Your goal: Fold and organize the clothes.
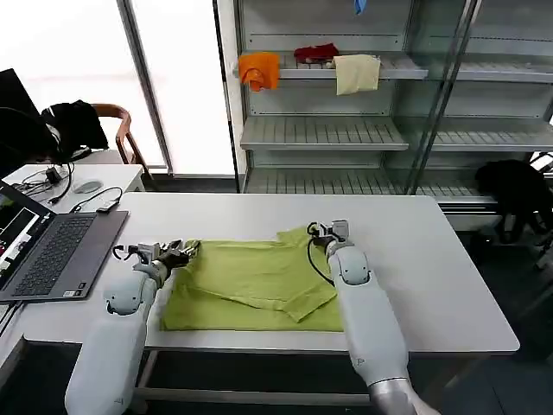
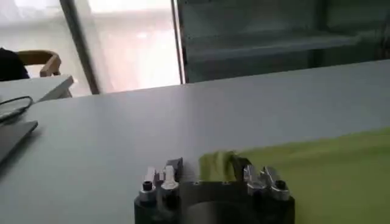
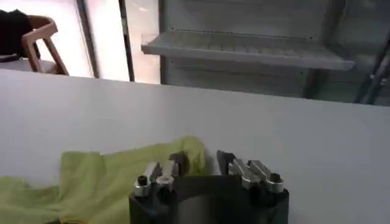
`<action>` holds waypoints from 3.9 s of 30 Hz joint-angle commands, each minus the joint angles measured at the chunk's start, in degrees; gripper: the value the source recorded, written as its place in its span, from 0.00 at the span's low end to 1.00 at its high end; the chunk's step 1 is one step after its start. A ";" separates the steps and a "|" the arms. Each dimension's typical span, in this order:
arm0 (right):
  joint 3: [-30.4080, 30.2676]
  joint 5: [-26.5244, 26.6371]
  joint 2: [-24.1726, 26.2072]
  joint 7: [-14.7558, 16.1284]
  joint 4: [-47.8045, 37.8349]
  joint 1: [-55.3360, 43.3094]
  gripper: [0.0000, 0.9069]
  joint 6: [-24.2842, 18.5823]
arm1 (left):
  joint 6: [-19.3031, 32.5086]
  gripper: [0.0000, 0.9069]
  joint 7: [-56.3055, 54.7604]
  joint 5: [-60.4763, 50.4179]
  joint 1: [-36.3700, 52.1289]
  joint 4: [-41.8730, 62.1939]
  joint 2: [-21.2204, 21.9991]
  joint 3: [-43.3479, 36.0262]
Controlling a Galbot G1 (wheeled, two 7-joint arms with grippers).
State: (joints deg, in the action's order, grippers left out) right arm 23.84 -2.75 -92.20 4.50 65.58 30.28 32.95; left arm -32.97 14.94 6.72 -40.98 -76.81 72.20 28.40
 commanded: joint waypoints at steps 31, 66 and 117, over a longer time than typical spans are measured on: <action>-5.14 11.00 2.88 -1.66 36.59 23.56 0.00 0.51 | -0.01 0.00 1.12 13.28 -15.17 -21.16 -3.94 4.27; -1.51 11.46 5.91 -2.39 47.47 37.52 0.00 0.29 | 4.10 0.01 5.43 18.33 -26.69 -25.53 -6.92 10.09; 6.22 12.40 9.24 -2.71 54.00 34.51 1.00 0.13 | 10.71 0.27 -18.54 5.64 -34.65 -31.74 11.64 8.70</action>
State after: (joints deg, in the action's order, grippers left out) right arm 29.34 8.01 -83.33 1.81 119.54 65.86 33.04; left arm -23.91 -0.32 15.04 -74.39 -108.99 80.38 37.97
